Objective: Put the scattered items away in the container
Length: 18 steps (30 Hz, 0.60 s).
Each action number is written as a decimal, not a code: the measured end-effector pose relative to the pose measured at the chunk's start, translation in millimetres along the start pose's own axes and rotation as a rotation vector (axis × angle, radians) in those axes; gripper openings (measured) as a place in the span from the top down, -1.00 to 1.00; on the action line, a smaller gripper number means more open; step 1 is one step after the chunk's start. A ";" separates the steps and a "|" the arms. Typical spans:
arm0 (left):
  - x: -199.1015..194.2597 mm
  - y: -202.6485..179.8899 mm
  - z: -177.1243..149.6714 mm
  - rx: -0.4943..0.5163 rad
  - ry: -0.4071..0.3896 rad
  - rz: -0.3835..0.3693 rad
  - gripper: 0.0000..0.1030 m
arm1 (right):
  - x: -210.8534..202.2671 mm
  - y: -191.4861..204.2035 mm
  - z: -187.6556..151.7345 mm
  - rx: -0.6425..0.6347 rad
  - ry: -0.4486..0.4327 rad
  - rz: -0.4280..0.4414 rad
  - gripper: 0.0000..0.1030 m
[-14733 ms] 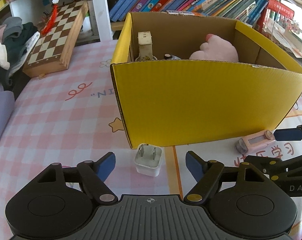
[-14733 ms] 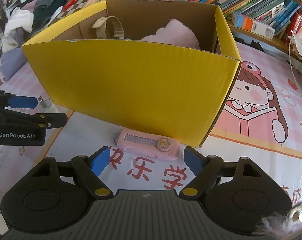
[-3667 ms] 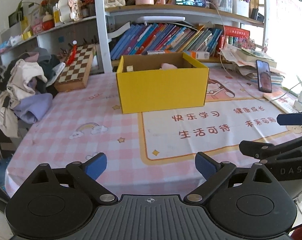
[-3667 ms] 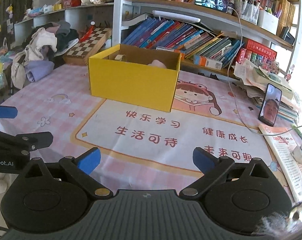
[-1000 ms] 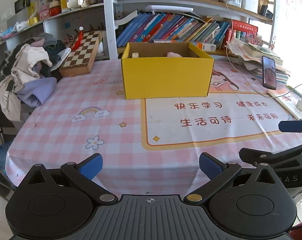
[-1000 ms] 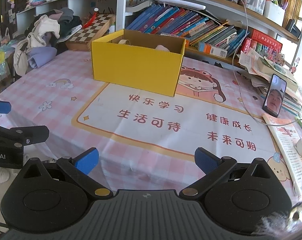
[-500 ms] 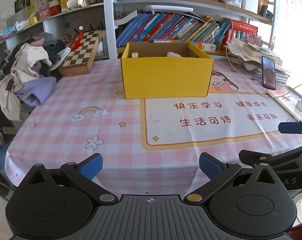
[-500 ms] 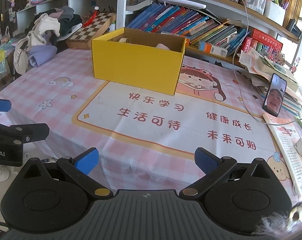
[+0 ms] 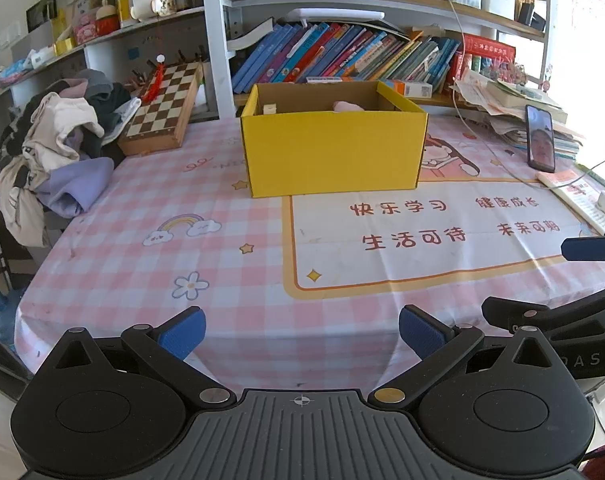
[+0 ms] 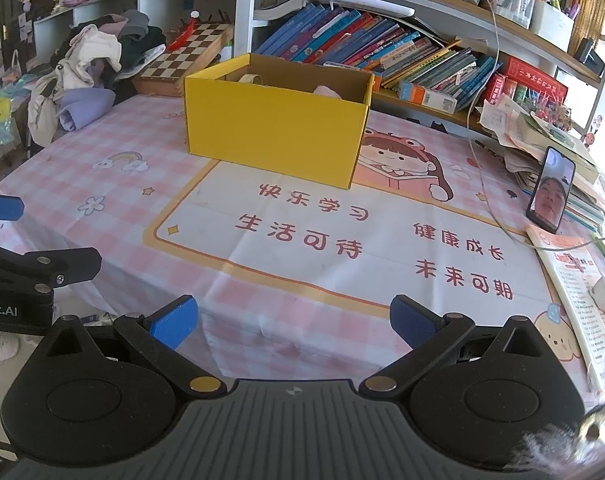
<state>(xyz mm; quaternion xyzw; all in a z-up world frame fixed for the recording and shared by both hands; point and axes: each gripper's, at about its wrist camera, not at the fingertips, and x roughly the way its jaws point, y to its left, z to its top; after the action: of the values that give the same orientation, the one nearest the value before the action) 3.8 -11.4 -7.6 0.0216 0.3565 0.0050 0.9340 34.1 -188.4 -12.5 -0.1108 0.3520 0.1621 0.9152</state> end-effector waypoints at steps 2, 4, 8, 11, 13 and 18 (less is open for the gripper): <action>-0.6 -0.4 -0.1 0.001 -0.003 -0.006 -1.00 | 0.2 0.1 0.0 -0.001 0.001 0.001 -1.00; -0.8 -0.8 0.0 0.002 -0.004 -0.009 -1.00 | 0.4 -0.3 -0.1 -0.001 0.002 0.001 -1.00; -0.2 -1.4 -0.2 0.004 -0.001 -0.006 -1.00 | 0.7 -1.8 -0.5 -0.002 0.001 0.002 -1.00; -0.5 -1.4 -0.2 0.001 -0.001 -0.010 -1.00 | 0.0 1.0 -0.2 0.000 0.001 -0.001 -1.00; -0.2 -1.3 -0.4 -0.001 0.002 -0.010 -1.00 | 0.2 0.8 -0.2 -0.001 0.001 0.000 -1.00; 0.9 -0.9 -1.1 -0.008 0.013 -0.010 -1.00 | 0.6 1.2 -0.5 -0.003 0.001 0.001 -1.00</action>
<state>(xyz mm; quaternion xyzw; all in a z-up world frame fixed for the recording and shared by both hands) 3.7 -12.3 -9.1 0.0164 0.3625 0.0020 0.9319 33.7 -187.3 -13.4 -0.1119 0.3522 0.1628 0.9148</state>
